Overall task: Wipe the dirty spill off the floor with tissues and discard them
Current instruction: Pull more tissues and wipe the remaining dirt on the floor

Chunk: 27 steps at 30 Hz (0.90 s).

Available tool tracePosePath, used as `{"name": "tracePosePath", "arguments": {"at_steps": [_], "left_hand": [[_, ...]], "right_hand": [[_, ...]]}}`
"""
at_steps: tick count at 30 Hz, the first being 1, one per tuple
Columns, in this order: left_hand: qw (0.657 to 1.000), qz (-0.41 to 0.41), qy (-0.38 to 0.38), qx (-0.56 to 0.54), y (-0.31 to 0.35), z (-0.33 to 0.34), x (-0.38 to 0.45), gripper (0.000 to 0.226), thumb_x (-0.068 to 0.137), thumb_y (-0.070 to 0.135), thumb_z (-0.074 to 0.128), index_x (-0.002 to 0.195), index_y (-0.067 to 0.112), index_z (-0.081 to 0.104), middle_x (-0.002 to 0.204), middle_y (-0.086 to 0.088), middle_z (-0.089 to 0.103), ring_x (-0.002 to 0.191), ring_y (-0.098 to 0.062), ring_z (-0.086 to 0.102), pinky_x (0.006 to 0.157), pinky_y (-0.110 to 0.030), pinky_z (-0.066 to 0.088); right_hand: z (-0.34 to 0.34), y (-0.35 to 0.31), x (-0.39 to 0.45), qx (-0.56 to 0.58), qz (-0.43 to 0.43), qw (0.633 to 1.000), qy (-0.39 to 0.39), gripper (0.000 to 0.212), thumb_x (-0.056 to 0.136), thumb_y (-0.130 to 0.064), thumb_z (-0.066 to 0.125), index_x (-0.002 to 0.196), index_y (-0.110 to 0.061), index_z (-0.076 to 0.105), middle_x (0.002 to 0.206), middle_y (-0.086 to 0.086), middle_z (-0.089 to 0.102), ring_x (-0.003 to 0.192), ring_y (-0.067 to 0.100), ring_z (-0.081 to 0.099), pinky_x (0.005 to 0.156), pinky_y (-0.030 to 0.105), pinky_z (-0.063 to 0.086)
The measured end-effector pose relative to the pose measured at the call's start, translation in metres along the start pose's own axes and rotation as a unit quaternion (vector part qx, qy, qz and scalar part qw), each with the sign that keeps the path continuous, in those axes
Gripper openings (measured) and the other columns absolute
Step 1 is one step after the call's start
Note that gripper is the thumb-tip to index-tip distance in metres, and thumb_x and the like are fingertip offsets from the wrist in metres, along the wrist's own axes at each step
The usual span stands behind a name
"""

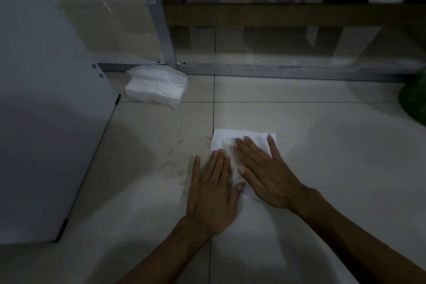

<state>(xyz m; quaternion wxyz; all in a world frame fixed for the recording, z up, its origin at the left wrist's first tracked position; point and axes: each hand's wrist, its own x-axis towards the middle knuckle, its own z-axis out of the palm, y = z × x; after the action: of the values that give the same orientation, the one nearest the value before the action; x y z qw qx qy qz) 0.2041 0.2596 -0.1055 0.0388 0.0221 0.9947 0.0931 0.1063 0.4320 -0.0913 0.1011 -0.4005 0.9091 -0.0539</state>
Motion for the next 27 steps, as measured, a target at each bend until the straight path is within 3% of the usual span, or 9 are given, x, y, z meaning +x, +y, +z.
{"name": "tracePosePath", "arguments": {"at_steps": [4,8,10,15,19,21,23,25,27], "left_hand": [[1.0,0.003,0.002,0.007,-0.005,0.003,0.001,0.074,0.105,0.058,0.011,0.162,0.011,0.015,0.171,-0.007,0.008,0.158,-0.018,-0.003,0.125,-0.055,-0.006],[0.998,0.009,0.047,-0.032,0.001,0.003,0.003,0.073,0.105,0.056,0.012,0.16,0.009,0.019,0.17,-0.009,0.014,0.159,-0.02,0.005,0.125,-0.057,0.001],[0.998,0.009,0.05,-0.037,0.003,0.004,0.006,0.074,0.105,0.056,0.014,0.162,0.009,0.013,0.171,-0.008,0.006,0.159,-0.02,-0.001,0.126,-0.055,-0.002],[1.0,-0.02,-0.001,-0.01,-0.002,0.011,0.013,0.08,0.101,0.064,0.005,0.162,0.013,-0.005,0.171,-0.005,-0.012,0.156,-0.015,-0.021,0.125,-0.054,-0.012],[1.0,-0.025,-0.005,0.002,-0.002,0.008,0.013,0.082,0.1,0.067,0.002,0.162,0.014,-0.003,0.171,-0.005,-0.01,0.156,-0.016,-0.02,0.124,-0.056,-0.013],[1.0,-0.01,0.006,-0.011,0.007,0.004,0.008,0.079,0.101,0.066,0.004,0.163,0.016,0.0,0.171,-0.002,-0.008,0.156,-0.014,-0.019,0.124,-0.057,-0.014],[0.999,0.034,0.013,-0.039,0.023,0.002,-0.002,0.074,0.103,0.064,0.008,0.164,0.023,0.004,0.172,0.0,-0.003,0.157,-0.014,-0.015,0.124,-0.056,-0.015],[0.994,0.091,0.004,-0.057,0.045,0.004,-0.015,0.066,0.104,0.063,0.01,0.163,0.033,0.006,0.173,-0.001,0.003,0.158,-0.016,-0.009,0.123,-0.058,-0.013],[0.989,0.13,-0.004,-0.067,0.066,0.008,-0.025,0.06,0.105,0.063,0.015,0.161,0.042,0.007,0.173,-0.002,0.005,0.159,-0.018,-0.007,0.122,-0.062,-0.01]], "right_hand": [[0.004,0.01,0.0,0.003,-0.025,0.999,-0.03,0.074,0.102,-0.061,-0.007,0.164,-0.022,0.001,0.172,-0.006,-0.004,0.158,0.007,-0.009,0.126,0.054,-0.009],[-0.014,0.017,0.012,0.127,-0.01,0.991,0.038,0.084,0.1,-0.066,-0.002,0.155,-0.022,0.044,0.163,-0.004,0.038,0.153,0.008,0.03,0.128,0.043,0.009],[-0.02,0.017,0.021,0.15,-0.009,0.986,0.066,0.084,0.101,-0.066,0.0,0.152,-0.021,0.048,0.16,-0.002,0.044,0.149,0.01,0.037,0.126,0.042,0.016],[-0.01,0.017,0.037,0.069,-0.033,0.997,-0.008,0.087,0.094,-0.067,-0.018,0.164,-0.024,0.011,0.172,-0.006,0.004,0.158,0.006,-0.005,0.127,0.052,-0.009],[-0.006,0.021,0.038,0.092,-0.036,0.995,-0.031,0.076,0.099,-0.061,-0.009,0.164,-0.025,0.007,0.172,-0.008,0.0,0.157,0.002,-0.008,0.126,0.051,-0.014],[-0.013,0.024,0.036,0.156,-0.016,0.988,0.011,0.067,0.105,-0.053,0.006,0.161,-0.023,0.027,0.169,-0.007,0.022,0.157,0.004,0.011,0.129,0.047,-0.006],[-0.02,0.031,0.03,0.188,0.023,0.977,0.094,0.056,0.107,-0.043,0.024,0.152,-0.017,0.047,0.158,0.0,0.047,0.15,0.014,0.037,0.128,0.047,0.014],[-0.023,0.043,0.022,0.173,0.061,0.968,0.17,0.047,0.103,-0.031,0.041,0.139,-0.009,0.062,0.14,0.01,0.064,0.132,0.027,0.058,0.116,0.05,0.037],[-0.022,0.055,0.013,0.157,0.107,0.959,0.209,0.038,0.099,-0.022,0.052,0.128,-0.005,0.069,0.126,0.014,0.072,0.114,0.034,0.067,0.102,0.05,0.048]]}}
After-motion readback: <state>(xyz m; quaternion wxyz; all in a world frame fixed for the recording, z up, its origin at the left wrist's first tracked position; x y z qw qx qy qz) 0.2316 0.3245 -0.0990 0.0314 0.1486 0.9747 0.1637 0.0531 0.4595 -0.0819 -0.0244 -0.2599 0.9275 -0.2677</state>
